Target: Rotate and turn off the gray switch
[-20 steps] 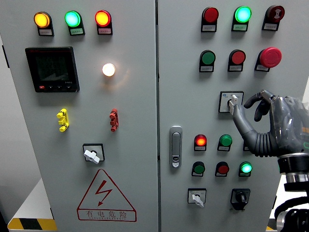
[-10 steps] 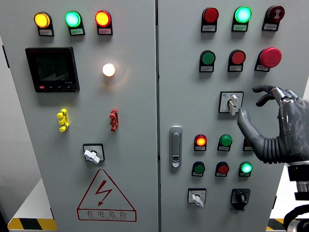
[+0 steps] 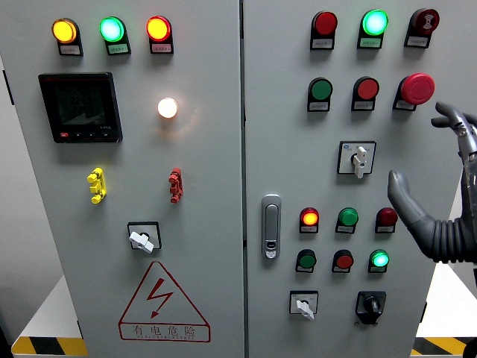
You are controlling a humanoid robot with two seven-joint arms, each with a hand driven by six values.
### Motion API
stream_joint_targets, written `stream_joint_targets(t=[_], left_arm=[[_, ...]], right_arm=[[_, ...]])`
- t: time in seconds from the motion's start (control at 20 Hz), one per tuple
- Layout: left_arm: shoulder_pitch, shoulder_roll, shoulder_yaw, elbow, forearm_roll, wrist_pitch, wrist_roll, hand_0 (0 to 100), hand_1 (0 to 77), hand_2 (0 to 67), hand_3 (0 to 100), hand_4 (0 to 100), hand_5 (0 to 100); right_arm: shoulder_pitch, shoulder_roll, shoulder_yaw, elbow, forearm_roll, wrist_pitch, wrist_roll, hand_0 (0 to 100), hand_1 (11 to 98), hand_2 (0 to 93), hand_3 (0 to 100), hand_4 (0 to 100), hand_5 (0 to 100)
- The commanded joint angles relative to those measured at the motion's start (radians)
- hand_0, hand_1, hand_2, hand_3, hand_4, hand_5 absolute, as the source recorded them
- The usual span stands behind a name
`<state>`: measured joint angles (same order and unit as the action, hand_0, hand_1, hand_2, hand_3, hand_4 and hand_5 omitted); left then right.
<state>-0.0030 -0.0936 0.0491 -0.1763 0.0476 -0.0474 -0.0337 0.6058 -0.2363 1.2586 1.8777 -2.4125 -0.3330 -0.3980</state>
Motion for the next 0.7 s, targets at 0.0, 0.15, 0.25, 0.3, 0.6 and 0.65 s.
stream_joint_targets(t=[0.0,0.15,0.25,0.3,0.6,0.65], left_arm=[[0.000,0.000,0.000,0.000,0.000,0.000,0.000,0,0.0,10.1,21,12,13],[0.000,0.000,0.000,0.000,0.000,0.000,0.000,0,0.0,10.1,21,12,13],[0.000,0.000,0.000,0.000,0.000,-0.002,0.000,0,0.0,10.1,21,12,13],[0.000,0.000,0.000,0.000,0.000,-0.002,-0.002,0,0.0,10.1,21,12,13],[0.000,0.000,0.000,0.000,0.000,0.000,0.000,0,0.0,10.1,21,12,13],[0.000,0.000,0.000,0.000,0.000,-0.002,-0.002,0,0.0,10.1,21,12,13]], right_arm=[[-0.009,-0.0030,0.013,0.021,-0.007,0.002,0.008,45,44.3,13.0,18,6,16],[-0.017,-0.0015,0.021,0.032,-0.014,0.002,0.031,45,44.8,12.5,18,5,15],[-0.026,0.0000,0.027,0.037,-0.019,0.002,0.031,45,45.3,12.3,17,5,15],[-0.031,0.0031,0.034,0.041,-0.020,0.002,0.031,45,45.9,12.1,17,5,14],[-0.084,0.0261,0.054,0.074,-0.048,0.002,0.064,44,48.0,11.3,17,5,13],[-0.095,0.0504,0.067,0.077,-0.054,0.002,0.083,45,48.0,11.3,17,4,13]])
